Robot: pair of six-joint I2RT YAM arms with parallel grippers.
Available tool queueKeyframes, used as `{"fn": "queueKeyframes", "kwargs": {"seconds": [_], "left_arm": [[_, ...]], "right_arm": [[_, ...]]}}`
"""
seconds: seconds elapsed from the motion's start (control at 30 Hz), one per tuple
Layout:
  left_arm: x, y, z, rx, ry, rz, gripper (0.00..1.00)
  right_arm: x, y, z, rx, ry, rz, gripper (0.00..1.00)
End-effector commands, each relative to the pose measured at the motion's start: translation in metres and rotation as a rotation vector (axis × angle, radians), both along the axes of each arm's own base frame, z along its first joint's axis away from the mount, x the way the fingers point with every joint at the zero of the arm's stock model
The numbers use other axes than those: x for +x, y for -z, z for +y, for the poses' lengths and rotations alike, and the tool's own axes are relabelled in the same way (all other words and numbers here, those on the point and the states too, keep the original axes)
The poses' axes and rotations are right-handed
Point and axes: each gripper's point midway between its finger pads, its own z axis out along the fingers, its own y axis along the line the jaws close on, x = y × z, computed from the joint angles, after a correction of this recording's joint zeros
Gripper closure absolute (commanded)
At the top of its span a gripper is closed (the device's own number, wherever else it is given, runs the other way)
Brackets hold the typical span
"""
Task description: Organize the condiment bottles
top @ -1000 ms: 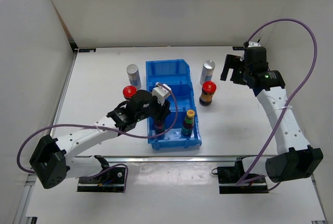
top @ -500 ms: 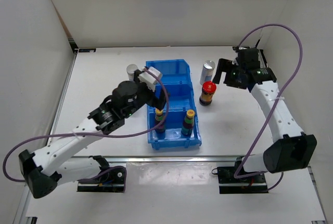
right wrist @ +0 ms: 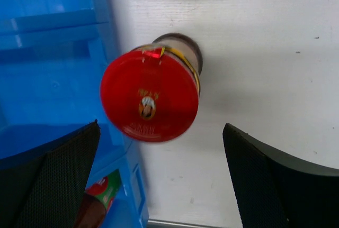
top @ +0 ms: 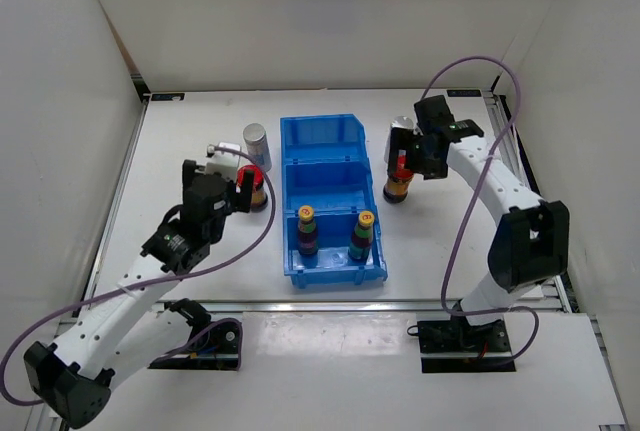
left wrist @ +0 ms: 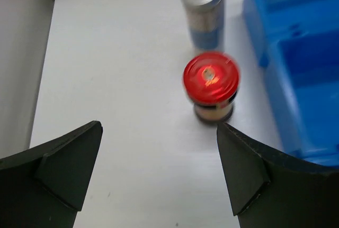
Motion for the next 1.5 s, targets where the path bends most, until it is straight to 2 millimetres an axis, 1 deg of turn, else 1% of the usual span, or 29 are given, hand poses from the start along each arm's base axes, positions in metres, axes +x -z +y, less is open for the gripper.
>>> {"fn": "queueKeyframes", "kwargs": {"seconds": [0.0,0.1,0.17,0.2,0.27,0.3,0.33,0.37,0.4,0.43,0.47,0.6,0.63,0.67,0.7,0.73,0.8,0.83,0.87,0.93,0.97,1.0,1.03,1.1,1.2,1.23,1.27,1.37,1.47], "left_arm": [[-0.011,0.022,0.031,0.049,-0.123,-0.002,0.00],[-0.019,0.038,0.041,0.071,-0.143,-0.002,0.00],[-0.021,0.025,0.044,0.032,-0.153,-0.058,0.00],[-0.022,0.026,0.044,0.024,-0.154,-0.068,0.00],[-0.021,0.022,0.045,0.009,-0.152,-0.102,0.00],[-0.022,0.021,0.046,0.007,-0.150,-0.118,0.00],[-0.022,0.029,0.046,0.034,-0.145,-0.110,0.00],[-0.022,0.024,0.045,0.016,-0.137,-0.129,0.00],[-0.021,0.026,0.044,0.015,-0.137,-0.131,0.00],[-0.021,0.026,0.043,0.013,-0.128,-0.130,0.00],[-0.020,0.029,0.040,0.016,-0.114,-0.120,0.00],[-0.015,0.031,0.034,0.010,-0.110,-0.095,0.00],[-0.015,0.033,0.036,0.017,-0.118,-0.089,0.00],[-0.015,0.033,0.036,0.017,-0.118,-0.089,0.00],[-0.015,0.033,0.037,0.020,-0.127,-0.090,0.00],[-0.015,0.033,0.037,0.020,-0.127,-0.090,0.00],[-0.016,0.031,0.037,0.005,-0.130,-0.098,0.00],[-0.016,0.033,0.038,0.011,-0.129,-0.091,0.00],[-0.016,0.033,0.037,0.002,-0.132,-0.091,0.00],[-0.017,0.033,0.039,0.004,-0.140,-0.092,0.00],[-0.016,0.035,0.038,0.012,-0.140,-0.083,0.00],[-0.016,0.035,0.038,0.012,-0.140,-0.083,0.00],[-0.014,0.033,0.038,0.006,-0.151,-0.084,0.00],[-0.015,0.036,0.040,0.014,-0.162,-0.068,0.00],[-0.015,0.035,0.042,0.017,-0.173,-0.070,0.00],[-0.015,0.035,0.042,0.017,-0.173,-0.070,0.00],[-0.015,0.035,0.042,0.017,-0.173,-0.070,0.00],[-0.017,0.034,0.047,0.023,-0.195,-0.074,0.00],[-0.018,0.032,0.047,0.016,-0.195,-0.082,0.00]], "right_arm": [[0.017,0.001,-0.001,-0.021,0.025,-0.017,0.00],[0.018,0.013,-0.003,-0.036,0.030,0.004,0.00],[0.023,0.019,-0.001,-0.039,0.029,0.013,0.00],[0.026,0.014,0.000,-0.035,0.030,0.000,0.00],[0.030,0.018,0.001,-0.038,0.030,0.009,0.00],[0.033,0.014,0.001,-0.038,0.022,-0.004,0.02],[0.033,0.019,0.001,-0.042,0.022,0.007,0.06],[0.033,0.023,0.001,-0.045,0.021,0.016,0.10],[0.035,0.018,0.004,-0.034,0.017,0.007,0.16],[0.034,0.023,0.007,-0.037,0.008,0.017,0.17],[0.037,0.019,0.008,-0.034,0.008,0.007,0.20],[0.037,0.022,0.016,-0.036,-0.011,0.014,0.43],[0.040,0.019,0.017,-0.033,-0.011,0.004,0.55],[0.038,0.020,0.017,-0.036,-0.011,0.012,0.62],[0.040,0.013,0.018,-0.046,-0.010,-0.006,0.69],[0.040,0.006,0.020,-0.060,-0.013,-0.024,0.79],[0.042,-0.015,0.021,-0.105,-0.014,-0.079,0.87],[0.041,-0.036,0.029,-0.123,-0.036,-0.124,0.90],[0.044,-0.046,0.028,-0.168,-0.050,-0.157,0.95],[0.038,-0.076,0.042,-0.201,-0.088,-0.229,0.99],[0.043,-0.095,0.048,-0.201,-0.092,-0.284,1.00],[0.040,-0.107,0.052,-0.196,-0.097,-0.310,1.00],[0.035,-0.119,0.063,-0.170,-0.123,-0.339,1.00],[0.029,-0.133,0.084,-0.122,-0.172,-0.366,1.00],[0.016,-0.133,0.107,-0.090,-0.229,-0.360,1.00],[0.016,-0.125,0.112,-0.088,-0.232,-0.348,1.00],[0.016,-0.125,0.113,-0.080,-0.222,-0.346,1.00],[0.011,-0.105,0.124,-0.066,-0.251,-0.296,1.00],[0.007,-0.095,0.129,-0.059,-0.260,-0.280,1.00]]}}
